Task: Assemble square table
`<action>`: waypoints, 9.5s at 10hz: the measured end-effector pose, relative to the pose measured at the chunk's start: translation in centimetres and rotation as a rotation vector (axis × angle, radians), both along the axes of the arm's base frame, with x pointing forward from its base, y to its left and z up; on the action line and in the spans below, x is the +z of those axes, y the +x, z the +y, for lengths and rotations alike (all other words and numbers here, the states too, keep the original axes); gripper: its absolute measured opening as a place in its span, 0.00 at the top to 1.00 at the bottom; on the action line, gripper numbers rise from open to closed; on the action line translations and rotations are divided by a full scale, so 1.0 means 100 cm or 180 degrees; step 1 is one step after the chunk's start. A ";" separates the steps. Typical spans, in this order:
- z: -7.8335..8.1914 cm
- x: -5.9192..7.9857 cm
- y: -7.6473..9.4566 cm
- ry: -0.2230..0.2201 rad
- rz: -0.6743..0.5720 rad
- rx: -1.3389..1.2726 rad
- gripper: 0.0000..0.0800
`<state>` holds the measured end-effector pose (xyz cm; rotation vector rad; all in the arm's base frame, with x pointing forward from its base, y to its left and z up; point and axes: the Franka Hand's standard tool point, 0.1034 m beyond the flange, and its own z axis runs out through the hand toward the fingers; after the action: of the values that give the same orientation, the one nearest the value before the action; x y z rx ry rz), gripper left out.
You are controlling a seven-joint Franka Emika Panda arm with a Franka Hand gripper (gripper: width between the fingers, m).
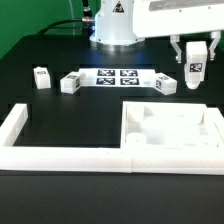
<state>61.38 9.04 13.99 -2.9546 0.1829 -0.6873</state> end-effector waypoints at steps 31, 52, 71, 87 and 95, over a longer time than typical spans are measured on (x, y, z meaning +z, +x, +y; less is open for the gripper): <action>0.012 -0.066 0.050 -0.0390 -0.0639 0.0403 0.64; 0.009 -0.059 0.058 -0.0209 0.0335 0.0453 0.19; 0.007 -0.064 0.064 0.1391 0.1469 -0.3811 0.63; 0.025 -0.065 0.061 0.0049 0.1278 -0.0036 0.21; 0.014 -0.069 0.062 0.1055 0.1430 -0.2865 0.63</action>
Offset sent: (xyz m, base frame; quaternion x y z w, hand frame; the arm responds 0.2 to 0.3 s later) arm 0.0000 0.0000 0.0000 0.0000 0.0000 0.0000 1.0000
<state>67.61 10.46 7.06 -2.5379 1.5345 0.0021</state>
